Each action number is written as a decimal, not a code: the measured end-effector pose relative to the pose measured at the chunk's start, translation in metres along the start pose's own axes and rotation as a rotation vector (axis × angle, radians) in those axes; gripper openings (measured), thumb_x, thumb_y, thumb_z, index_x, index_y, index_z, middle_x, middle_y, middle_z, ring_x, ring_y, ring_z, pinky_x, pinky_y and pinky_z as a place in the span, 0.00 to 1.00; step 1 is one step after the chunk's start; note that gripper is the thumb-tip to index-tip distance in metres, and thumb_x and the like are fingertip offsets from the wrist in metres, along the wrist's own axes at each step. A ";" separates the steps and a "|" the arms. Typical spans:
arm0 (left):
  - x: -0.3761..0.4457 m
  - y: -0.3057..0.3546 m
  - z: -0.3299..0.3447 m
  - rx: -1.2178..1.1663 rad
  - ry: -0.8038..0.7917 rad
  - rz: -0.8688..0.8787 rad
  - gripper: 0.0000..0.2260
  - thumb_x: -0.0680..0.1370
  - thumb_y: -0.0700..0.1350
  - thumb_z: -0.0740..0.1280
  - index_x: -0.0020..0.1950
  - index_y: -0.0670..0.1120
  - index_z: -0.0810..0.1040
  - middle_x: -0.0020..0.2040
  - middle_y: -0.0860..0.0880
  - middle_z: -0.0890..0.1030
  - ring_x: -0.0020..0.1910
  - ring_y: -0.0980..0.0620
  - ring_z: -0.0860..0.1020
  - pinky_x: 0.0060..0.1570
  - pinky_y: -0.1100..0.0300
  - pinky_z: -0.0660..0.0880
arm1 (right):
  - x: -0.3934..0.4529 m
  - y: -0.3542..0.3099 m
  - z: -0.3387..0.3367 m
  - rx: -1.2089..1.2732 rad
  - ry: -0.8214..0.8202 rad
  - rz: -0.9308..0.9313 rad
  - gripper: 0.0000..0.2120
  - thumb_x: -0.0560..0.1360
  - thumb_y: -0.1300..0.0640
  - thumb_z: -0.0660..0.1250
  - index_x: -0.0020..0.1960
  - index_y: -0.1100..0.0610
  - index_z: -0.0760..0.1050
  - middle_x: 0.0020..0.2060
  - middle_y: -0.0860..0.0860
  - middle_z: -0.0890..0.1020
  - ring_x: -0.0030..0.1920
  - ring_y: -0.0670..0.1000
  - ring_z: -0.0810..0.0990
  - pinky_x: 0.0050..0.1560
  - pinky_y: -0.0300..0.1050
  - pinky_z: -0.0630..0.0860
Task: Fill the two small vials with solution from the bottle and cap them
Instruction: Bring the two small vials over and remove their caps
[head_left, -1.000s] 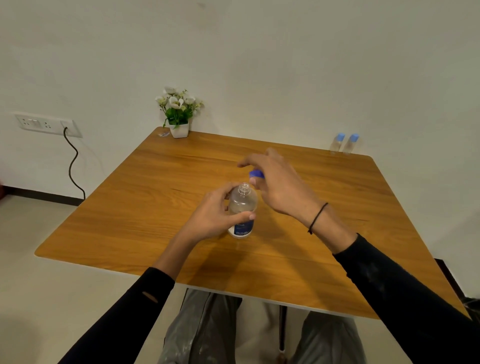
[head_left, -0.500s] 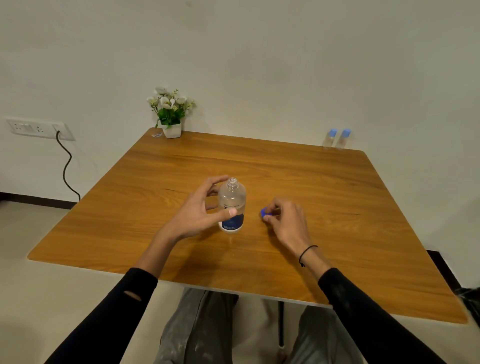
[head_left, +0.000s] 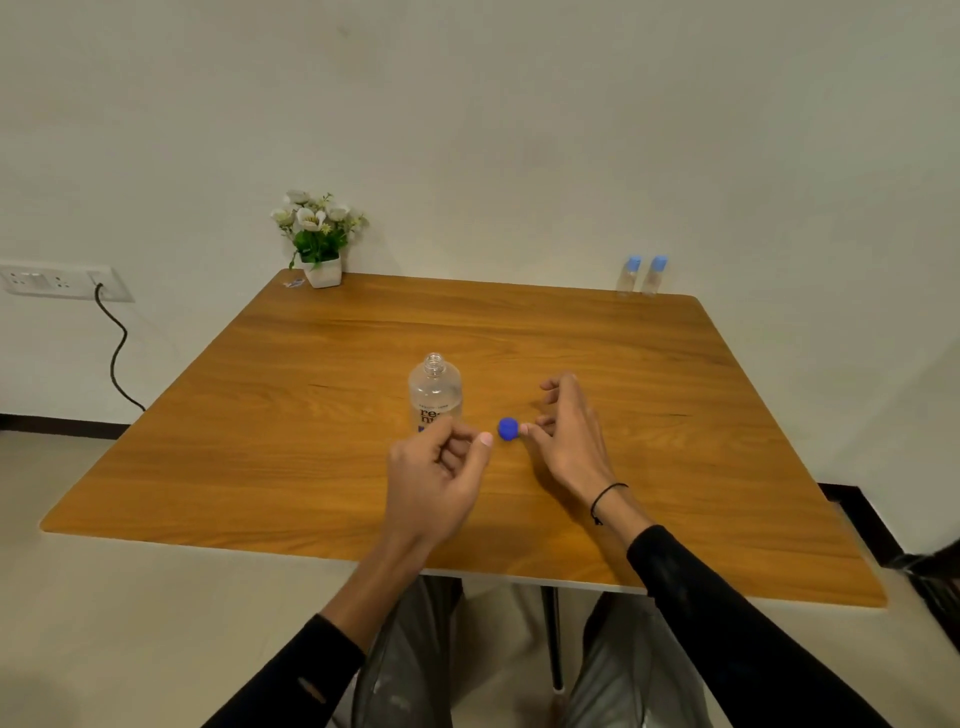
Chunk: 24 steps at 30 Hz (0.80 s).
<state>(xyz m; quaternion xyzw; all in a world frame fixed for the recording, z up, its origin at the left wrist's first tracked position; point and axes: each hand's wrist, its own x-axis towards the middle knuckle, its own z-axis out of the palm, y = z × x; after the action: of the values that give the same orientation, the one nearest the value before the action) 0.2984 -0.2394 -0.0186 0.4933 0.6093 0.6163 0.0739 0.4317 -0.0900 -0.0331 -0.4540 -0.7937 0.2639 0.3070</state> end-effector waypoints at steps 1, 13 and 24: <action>-0.001 0.003 0.011 -0.019 -0.028 -0.024 0.06 0.79 0.44 0.73 0.42 0.45 0.82 0.30 0.49 0.79 0.27 0.55 0.72 0.27 0.56 0.71 | -0.001 0.003 -0.005 0.006 0.016 -0.008 0.24 0.77 0.56 0.77 0.62 0.45 0.64 0.57 0.47 0.75 0.48 0.47 0.82 0.51 0.49 0.80; 0.090 -0.006 0.154 -0.011 -0.176 -0.226 0.02 0.79 0.51 0.71 0.49 0.55 0.81 0.38 0.53 0.85 0.38 0.56 0.85 0.44 0.45 0.85 | 0.033 0.049 -0.060 0.137 0.155 0.130 0.14 0.80 0.56 0.73 0.60 0.49 0.70 0.54 0.47 0.76 0.45 0.45 0.81 0.42 0.39 0.76; 0.212 -0.042 0.282 0.070 -0.143 -0.380 0.07 0.82 0.49 0.71 0.59 0.52 0.79 0.49 0.54 0.81 0.54 0.50 0.81 0.50 0.55 0.80 | 0.212 0.132 -0.067 0.238 0.270 0.349 0.21 0.77 0.56 0.75 0.65 0.53 0.70 0.57 0.53 0.78 0.58 0.55 0.79 0.55 0.50 0.79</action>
<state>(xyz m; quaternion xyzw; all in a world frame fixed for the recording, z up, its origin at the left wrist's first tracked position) 0.3672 0.1088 -0.0079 0.4142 0.7057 0.5331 0.2150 0.4693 0.1657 -0.0278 -0.5759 -0.6185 0.3414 0.4112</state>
